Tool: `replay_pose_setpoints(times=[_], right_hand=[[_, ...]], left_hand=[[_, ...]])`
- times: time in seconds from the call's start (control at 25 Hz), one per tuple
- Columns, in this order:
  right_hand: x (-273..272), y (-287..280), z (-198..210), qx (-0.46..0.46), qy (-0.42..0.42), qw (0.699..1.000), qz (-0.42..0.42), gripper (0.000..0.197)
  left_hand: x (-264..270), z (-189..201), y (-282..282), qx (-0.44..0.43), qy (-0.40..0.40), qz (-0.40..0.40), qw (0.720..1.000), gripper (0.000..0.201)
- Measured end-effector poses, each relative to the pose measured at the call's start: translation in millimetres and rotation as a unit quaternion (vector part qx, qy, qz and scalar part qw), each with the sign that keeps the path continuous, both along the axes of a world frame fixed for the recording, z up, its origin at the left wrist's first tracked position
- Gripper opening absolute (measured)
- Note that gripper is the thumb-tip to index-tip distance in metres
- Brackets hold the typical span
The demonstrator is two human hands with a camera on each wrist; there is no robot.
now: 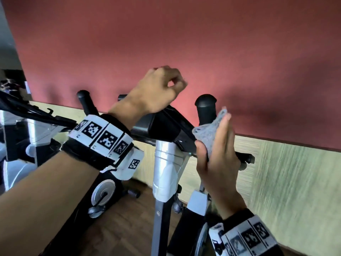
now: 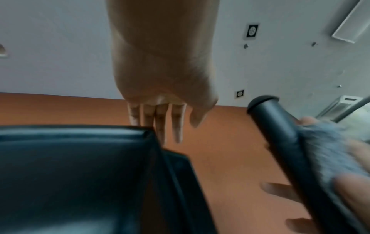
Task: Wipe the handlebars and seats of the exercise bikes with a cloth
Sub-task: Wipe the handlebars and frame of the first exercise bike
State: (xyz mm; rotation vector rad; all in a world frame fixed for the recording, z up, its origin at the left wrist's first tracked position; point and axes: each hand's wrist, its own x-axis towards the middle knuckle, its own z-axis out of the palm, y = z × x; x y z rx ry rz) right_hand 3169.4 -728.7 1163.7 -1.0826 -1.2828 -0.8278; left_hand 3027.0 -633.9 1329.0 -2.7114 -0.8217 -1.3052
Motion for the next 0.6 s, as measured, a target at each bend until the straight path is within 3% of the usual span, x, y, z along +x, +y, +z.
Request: replay_pose_setpoints(times=[0.08, 0.16, 0.28, 0.48, 0.6], right_hand=[[-2.0, 0.4, -7.6, -0.001, -0.002, 0.999, -0.053, 0.062], [-14.7, 2.6, 9.2, 0.022, 0.005, 0.996, -0.091, 0.062], [-31.6, 7.9, 46.9, 0.053, 0.052, 0.992, -0.101, 0.065], [-40.3, 4.8, 9.2, -0.008, 0.11, 0.983, -0.148, 0.073], [-47.5, 8.9, 25.3, 0.014, 0.118, 0.979, -0.168, 0.074]], left_hand=[[-7.7, -8.3, 23.6, 0.008, 0.094, 0.083, 0.992, 0.039], [-7.4, -23.0, 32.4, 0.052, 0.133, 0.132, 0.981, 0.043], [-5.0, -26.8, 32.5, 0.101, 0.088, 0.128, 0.983, 0.045], [-9.6, -34.8, 37.9, 0.097, 0.059, 0.094, 0.989, 0.047], [-11.2, -35.1, 36.3, 0.091, 0.05, 0.073, 0.992, 0.047]])
